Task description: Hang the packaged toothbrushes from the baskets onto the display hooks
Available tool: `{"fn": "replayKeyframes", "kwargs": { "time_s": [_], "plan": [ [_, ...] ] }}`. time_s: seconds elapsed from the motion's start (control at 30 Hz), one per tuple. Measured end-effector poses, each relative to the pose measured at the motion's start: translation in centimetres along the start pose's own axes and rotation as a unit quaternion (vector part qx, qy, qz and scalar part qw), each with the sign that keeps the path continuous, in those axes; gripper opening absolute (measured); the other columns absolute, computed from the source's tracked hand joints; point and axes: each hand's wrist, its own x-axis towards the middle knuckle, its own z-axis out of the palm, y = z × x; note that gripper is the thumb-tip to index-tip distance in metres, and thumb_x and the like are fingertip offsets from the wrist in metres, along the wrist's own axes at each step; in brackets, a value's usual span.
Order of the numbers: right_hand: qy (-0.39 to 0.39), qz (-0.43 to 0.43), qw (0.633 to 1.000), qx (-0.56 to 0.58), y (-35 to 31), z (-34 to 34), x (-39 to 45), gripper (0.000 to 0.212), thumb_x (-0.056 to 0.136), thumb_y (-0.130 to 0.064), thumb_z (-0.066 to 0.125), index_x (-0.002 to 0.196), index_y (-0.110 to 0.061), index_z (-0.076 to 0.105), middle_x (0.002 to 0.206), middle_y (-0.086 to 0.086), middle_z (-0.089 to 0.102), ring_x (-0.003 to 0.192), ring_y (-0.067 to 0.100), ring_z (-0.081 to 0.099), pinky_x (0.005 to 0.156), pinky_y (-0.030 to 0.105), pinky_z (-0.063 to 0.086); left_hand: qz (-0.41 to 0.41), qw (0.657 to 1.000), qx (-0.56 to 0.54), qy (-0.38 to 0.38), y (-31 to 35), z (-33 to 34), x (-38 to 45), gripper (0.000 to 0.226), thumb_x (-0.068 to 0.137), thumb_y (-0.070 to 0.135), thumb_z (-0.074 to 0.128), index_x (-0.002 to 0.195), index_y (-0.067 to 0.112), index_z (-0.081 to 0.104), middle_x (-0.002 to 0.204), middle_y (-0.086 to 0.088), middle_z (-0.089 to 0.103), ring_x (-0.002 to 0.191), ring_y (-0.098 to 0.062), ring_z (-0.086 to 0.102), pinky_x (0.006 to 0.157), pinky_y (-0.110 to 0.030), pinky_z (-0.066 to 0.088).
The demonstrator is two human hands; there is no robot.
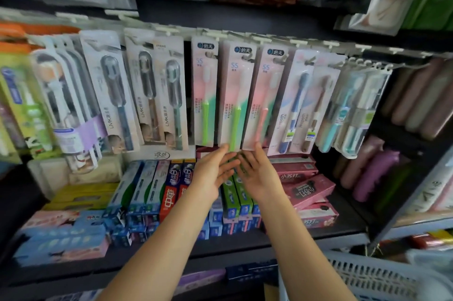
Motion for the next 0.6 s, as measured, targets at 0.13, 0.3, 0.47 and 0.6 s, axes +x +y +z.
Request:
{"fn": "replayKeyframes", "kwargs": {
  "time_s": [0.13, 0.3, 0.47, 0.6],
  "plan": [
    [0.010, 0.002, 1.000, -0.027, 0.5, 0.8, -1.6, 0.052, 0.103, -0.040, 0.052, 0.146, -0.012, 0.046, 0.142, 0.008, 0.056, 0.128, 0.022, 0.052, 0.112, 0.037, 0.037, -0.012, 1.000, 0.003, -0.010, 0.1, -1.2, -0.2, 0.018, 0.098, 0.025, 0.065, 0.111, 0.013, 0.068, 0.100, -0.003, 0.077, 0.079, -0.013, 0.076, 0.064, -0.024, 0.057],
    [-0.020, 0.038, 0.998, -0.043, 2.3, 2.8, -2.4, 0.072, 0.099, -0.050, 0.051, 0.155, -0.008, 0.033, 0.160, 0.011, 0.037, 0.148, 0.024, 0.035, 0.121, 0.038, 0.029, 0.010, 0.996, -0.093, -0.003, 0.3, -3.5, -0.3, 0.029, 0.102, 0.021, 0.057, 0.128, 0.007, 0.060, 0.126, -0.011, 0.065, 0.097, -0.021, 0.071, 0.069, -0.031, 0.061],
    [-0.032, 0.038, 0.999, -0.014, 2.6, 4.9, -0.8, 0.087, 0.090, -0.065, 0.052, 0.151, -0.005, 0.040, 0.160, 0.014, 0.035, 0.150, 0.025, 0.030, 0.125, 0.041, 0.022, 0.021, 0.990, -0.137, -0.034, 0.9, -3.6, -0.7, 0.048, 0.100, 0.018, 0.058, 0.147, 0.010, 0.046, 0.136, -0.007, 0.058, 0.123, -0.028, 0.060, 0.083, -0.039, 0.060],
    [-0.038, 0.042, 0.998, -0.006, 2.0, 5.3, 0.0, 0.069, 0.087, -0.069, 0.052, 0.124, -0.011, 0.060, 0.144, 0.014, 0.052, 0.146, 0.025, 0.036, 0.123, 0.045, 0.026, 0.025, 0.985, -0.158, -0.069, 1.4, -3.8, -0.9, 0.030, 0.100, 0.016, 0.056, 0.129, 0.012, 0.054, 0.131, -0.009, 0.061, 0.128, -0.028, 0.057, 0.077, -0.036, 0.061]
  ]
}}
